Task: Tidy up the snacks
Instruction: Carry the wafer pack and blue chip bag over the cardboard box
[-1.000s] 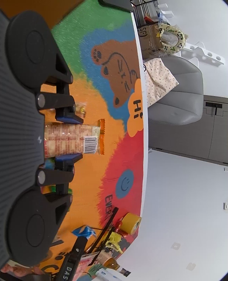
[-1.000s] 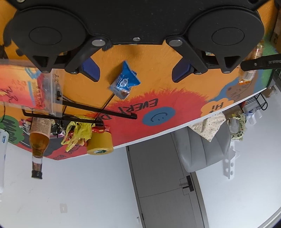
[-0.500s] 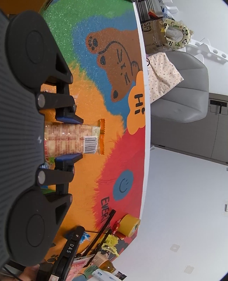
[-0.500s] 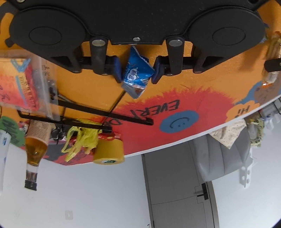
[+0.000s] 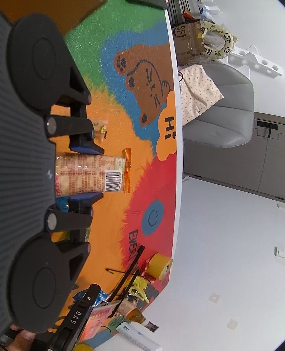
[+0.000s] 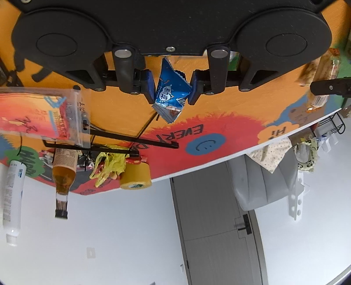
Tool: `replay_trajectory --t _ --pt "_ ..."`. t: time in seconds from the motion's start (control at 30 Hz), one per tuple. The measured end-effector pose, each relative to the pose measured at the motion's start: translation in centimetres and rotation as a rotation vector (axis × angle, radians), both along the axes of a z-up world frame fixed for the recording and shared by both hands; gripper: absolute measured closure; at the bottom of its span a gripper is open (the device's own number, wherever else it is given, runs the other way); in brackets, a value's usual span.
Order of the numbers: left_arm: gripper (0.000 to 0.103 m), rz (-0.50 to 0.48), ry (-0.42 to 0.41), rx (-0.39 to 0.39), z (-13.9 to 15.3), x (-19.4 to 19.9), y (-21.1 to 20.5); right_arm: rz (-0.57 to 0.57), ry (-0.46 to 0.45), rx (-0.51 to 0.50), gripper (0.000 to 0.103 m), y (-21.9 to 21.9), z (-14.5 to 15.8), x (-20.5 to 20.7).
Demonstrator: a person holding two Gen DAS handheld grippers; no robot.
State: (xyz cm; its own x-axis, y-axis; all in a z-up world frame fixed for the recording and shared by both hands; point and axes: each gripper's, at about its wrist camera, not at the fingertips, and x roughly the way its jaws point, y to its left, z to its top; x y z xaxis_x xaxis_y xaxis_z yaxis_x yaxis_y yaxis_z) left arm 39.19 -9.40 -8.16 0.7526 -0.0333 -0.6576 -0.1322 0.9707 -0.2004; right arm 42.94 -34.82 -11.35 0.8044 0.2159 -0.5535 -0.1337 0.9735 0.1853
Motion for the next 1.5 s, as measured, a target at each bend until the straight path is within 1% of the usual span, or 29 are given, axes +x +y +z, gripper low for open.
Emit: replay_trajectory --t 0.3,0.77,1.17,1.3,1.5 --pt "0.069 -0.012 -0.018 0.009 2.4 -4.1 0.7 0.014 -0.04 0.035 0.073 1.0 2.3 -4.1" --pt "0.069 -0.026 -0.054 0.003 5.3 -9.3 2.6 0.054 -0.098 0.066 0.073 3.4 5.2 -9.1" --pt "0.069 -0.006 -0.096 -0.007 7.5 -13.9 6.7 0.131 -0.146 0.063 0.073 7.4 7.1 -12.8" --pt "0.069 0.003 -0.093 -0.012 7.6 -15.0 8.2 0.156 -0.153 0.056 0.073 9.1 7.3 -13.7" --pt "0.069 0.018 -0.086 -0.011 7.4 -16.9 10.7 0.19 -0.141 0.054 0.073 11.7 7.0 -14.7"
